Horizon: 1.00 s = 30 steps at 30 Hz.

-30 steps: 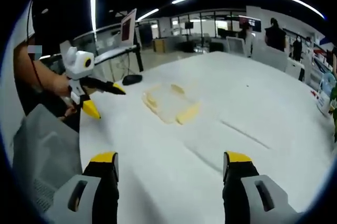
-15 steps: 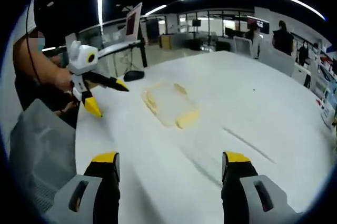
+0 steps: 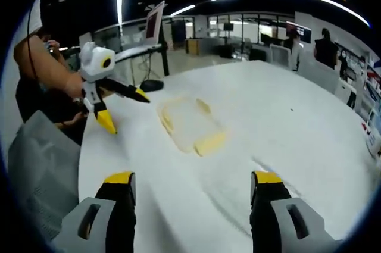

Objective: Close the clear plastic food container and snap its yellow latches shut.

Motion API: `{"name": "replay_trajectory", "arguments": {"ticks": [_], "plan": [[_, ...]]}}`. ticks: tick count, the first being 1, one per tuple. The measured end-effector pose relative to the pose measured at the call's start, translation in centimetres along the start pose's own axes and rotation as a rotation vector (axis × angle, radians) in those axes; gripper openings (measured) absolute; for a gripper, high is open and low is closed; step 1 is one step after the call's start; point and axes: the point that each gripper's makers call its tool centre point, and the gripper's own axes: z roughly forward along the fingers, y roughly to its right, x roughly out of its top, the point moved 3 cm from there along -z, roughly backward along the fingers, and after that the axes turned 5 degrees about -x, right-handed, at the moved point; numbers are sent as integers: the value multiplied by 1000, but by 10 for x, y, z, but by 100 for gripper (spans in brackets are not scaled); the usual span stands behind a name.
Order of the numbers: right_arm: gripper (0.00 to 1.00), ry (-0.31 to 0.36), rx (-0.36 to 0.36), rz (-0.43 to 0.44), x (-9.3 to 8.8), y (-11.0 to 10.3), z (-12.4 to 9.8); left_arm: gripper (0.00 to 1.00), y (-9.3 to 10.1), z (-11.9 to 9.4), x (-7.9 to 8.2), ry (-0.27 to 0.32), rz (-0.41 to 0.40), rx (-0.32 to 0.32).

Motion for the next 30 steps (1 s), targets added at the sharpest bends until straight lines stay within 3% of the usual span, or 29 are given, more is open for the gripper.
{"name": "replay_trajectory", "arguments": {"ticks": [6, 10, 30], "plan": [[79, -4, 15, -25, 4, 1, 8, 84, -9, 0, 5, -2, 10, 8], [78, -20, 40, -87, 6, 0, 13, 84, -14, 0, 6, -23, 38, -1], [78, -40, 79, -179, 19, 5, 34, 81, -43, -5, 13, -73, 134, -1]]}}
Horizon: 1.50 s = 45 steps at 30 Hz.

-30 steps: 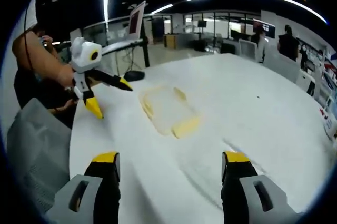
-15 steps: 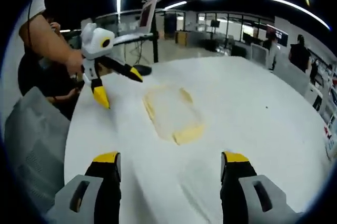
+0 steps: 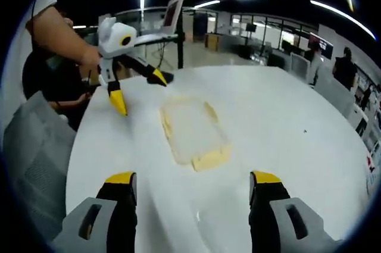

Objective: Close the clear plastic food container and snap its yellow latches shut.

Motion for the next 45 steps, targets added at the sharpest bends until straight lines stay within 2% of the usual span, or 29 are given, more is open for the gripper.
{"name": "replay_trajectory", "arguments": {"ticks": [20, 24, 35, 40, 45], "plan": [[77, -35, 55, -91, 12, 4, 26, 79, -25, 0, -2, -87, 123, -20], [77, -54, 85, -146, 14, 0, 34, 79, -29, 0, -2, -113, 162, -23], [77, -90, 120, -221, 16, 4, 46, 77, -38, 3, -3, -140, 193, -53], [77, -93, 137, -252, 19, 3, 52, 77, -44, 5, -5, -170, 221, -64], [78, -100, 141, -264, 22, 7, 59, 77, -49, 7, -7, -216, 292, -86]]}}
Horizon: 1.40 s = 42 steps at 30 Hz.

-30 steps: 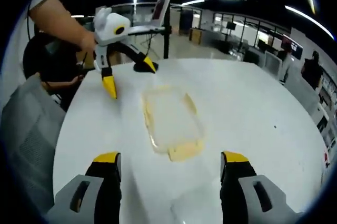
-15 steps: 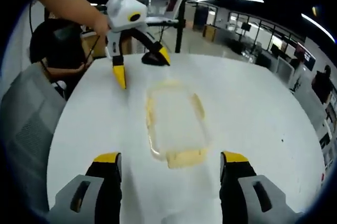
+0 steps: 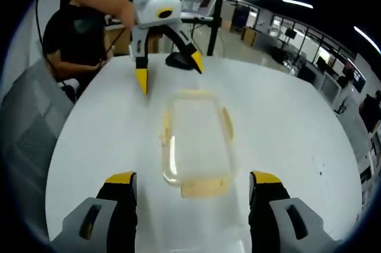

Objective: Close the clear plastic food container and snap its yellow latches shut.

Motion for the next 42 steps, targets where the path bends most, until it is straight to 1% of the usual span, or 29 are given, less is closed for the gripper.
{"name": "replay_trajectory", "arguments": {"ticks": [5, 8, 11, 15, 16, 18, 19, 20, 22, 24, 25, 26, 28, 31, 34, 38, 40, 42], "plan": [[78, -30, 16, -13, -2, 3, 8, 76, -4, 5, -1, -31, 48, -18], [79, -55, 26, -32, -6, 3, 12, 76, -6, 6, -2, -41, 67, -23], [78, -73, 35, -32, -9, 3, 15, 76, -8, 7, -2, -49, 82, -28], [77, -95, 55, -36, -12, 2, 18, 76, -12, 10, -4, -74, 124, -36], [77, -110, 59, -41, -14, 2, 20, 76, -14, 11, -4, -81, 137, -40], [77, -111, 70, -40, -14, 1, 21, 75, -15, 12, -4, -90, 148, -46], [77, -122, 65, -53, -16, 2, 22, 76, -18, 13, -3, -96, 179, -39], [77, -126, 64, -56, -16, 2, 24, 75, -19, 13, -3, -100, 189, -39], [77, -130, 69, -48, -17, 2, 25, 74, -21, 15, -3, -104, 187, -43], [77, -141, 68, -49, -19, 2, 26, 74, -22, 17, -4, -110, 203, -52], [77, -156, 65, -56, -22, 3, 28, 74, -22, 18, -5, -121, 220, -61], [77, -157, 65, -54, -22, 3, 29, 74, -23, 18, -5, -125, 230, -64], [77, -168, 61, -37, -25, 6, 30, 73, -24, 19, -5, -135, 247, -71], [76, -167, 65, -15, -25, 7, 31, 72, -28, 20, -6, -156, 286, -75], [75, -162, 68, -26, -24, 7, 31, 72, -32, 22, -5, -155, 285, -85], [74, -169, 79, -6, -23, 9, 34, 71, -36, 24, -3, -161, 291, -100], [70, -174, 106, 7, -24, 7, 35, 70, -36, 26, -3, -165, 290, -129], [68, -173, 113, 7, -24, 6, 35, 69, -37, 27, -2, -162, 299, -138]]}}
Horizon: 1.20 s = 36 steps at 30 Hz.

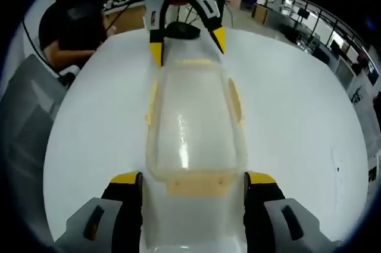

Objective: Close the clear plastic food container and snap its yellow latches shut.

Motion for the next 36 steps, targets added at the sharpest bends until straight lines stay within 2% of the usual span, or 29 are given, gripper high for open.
{"name": "replay_trajectory", "arguments": {"ticks": [5, 10, 13, 15, 25, 27, 29, 30, 36], "plan": [[67, -6, 23, 21, -1, -1, 0, 65, -2, 3, 2, -2, 7, -45], [65, -8, 30, 6, -1, 0, 0, 60, -1, 6, 1, -5, 10, -91], [62, -10, 31, 3, -2, 1, 0, 53, 5, 6, 0, -7, -12, -137], [60, -11, 28, 5, -2, 2, -1, 49, 9, 7, 1, -12, 0, -153], [56, -15, 27, 8, -3, 3, -2, 48, 8, 7, 1, -11, 5, -159], [51, -20, 30, 2, -4, 4, -3, 48, 7, 8, 1, -13, 5, -164], [40, -27, 41, -19, -5, 1, -8, 46, 7, 7, 0, -22, -6, -174], [40, -21, 51, -28, -5, 0, -8, 40, 10, 7, -1, -29, 16, -195], [40, -30, 47, -28, -5, 1, -8, 40, 11, 8, 0, -29, 10, -180]]}}
